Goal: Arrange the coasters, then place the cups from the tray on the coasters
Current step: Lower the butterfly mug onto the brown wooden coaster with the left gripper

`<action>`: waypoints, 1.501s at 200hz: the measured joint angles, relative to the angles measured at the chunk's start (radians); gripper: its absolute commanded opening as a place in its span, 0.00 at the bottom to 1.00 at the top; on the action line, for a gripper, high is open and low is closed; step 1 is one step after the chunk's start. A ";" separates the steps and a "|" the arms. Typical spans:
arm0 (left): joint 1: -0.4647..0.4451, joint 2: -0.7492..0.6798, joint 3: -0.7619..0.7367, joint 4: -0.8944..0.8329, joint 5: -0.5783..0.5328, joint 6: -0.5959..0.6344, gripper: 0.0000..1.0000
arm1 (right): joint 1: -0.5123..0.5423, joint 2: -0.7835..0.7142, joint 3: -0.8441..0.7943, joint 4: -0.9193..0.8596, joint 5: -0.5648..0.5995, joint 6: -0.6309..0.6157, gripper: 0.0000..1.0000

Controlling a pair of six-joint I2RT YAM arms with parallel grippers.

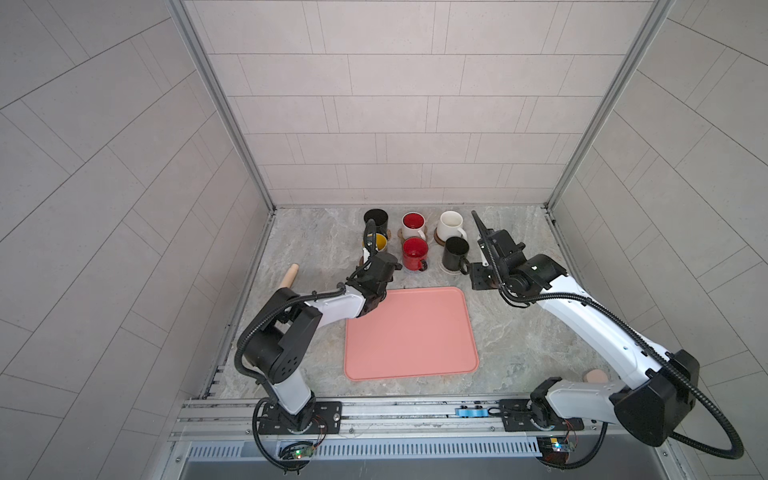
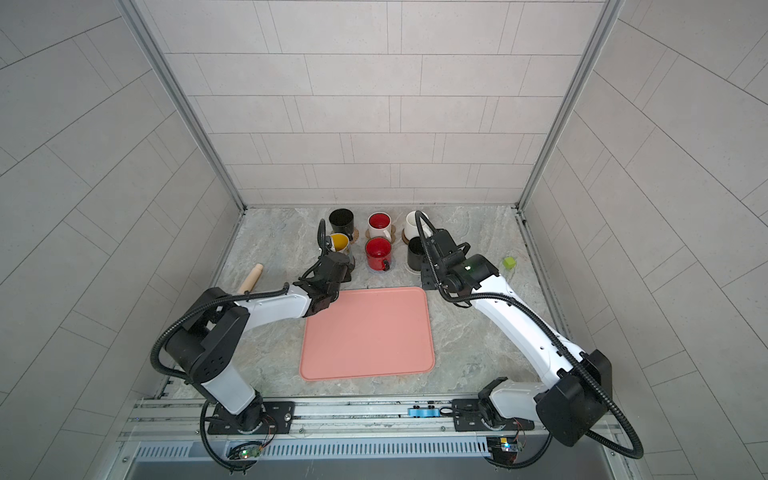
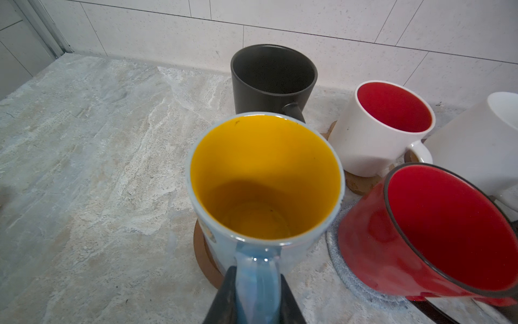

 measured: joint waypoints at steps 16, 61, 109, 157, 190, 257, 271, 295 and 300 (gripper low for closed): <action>-0.001 0.000 0.000 -0.002 -0.005 -0.001 0.17 | -0.001 -0.005 -0.004 0.000 0.000 0.000 0.51; -0.005 0.000 0.000 -0.016 -0.034 0.006 0.16 | -0.001 -0.005 -0.009 0.000 0.000 0.000 0.50; -0.006 0.000 0.000 -0.023 -0.048 0.010 0.16 | -0.001 -0.005 -0.012 0.000 0.000 0.001 0.51; -0.005 0.002 0.003 -0.026 -0.052 0.017 0.16 | -0.002 -0.005 -0.013 0.000 0.000 0.001 0.51; -0.004 0.008 0.016 -0.029 -0.051 0.026 0.16 | -0.003 -0.005 -0.013 0.000 0.000 0.001 0.51; -0.004 0.018 0.023 -0.027 -0.052 0.028 0.23 | -0.007 -0.013 -0.026 0.000 0.000 0.001 0.51; -0.004 0.019 0.023 -0.027 -0.052 0.027 0.23 | -0.007 -0.016 -0.028 -0.001 0.000 0.001 0.51; -0.004 0.020 0.023 -0.027 -0.051 0.027 0.26 | -0.007 -0.021 -0.029 0.000 0.000 0.004 0.51; -0.004 0.020 0.023 -0.027 -0.052 0.027 0.28 | -0.007 -0.022 -0.030 0.000 0.000 0.004 0.51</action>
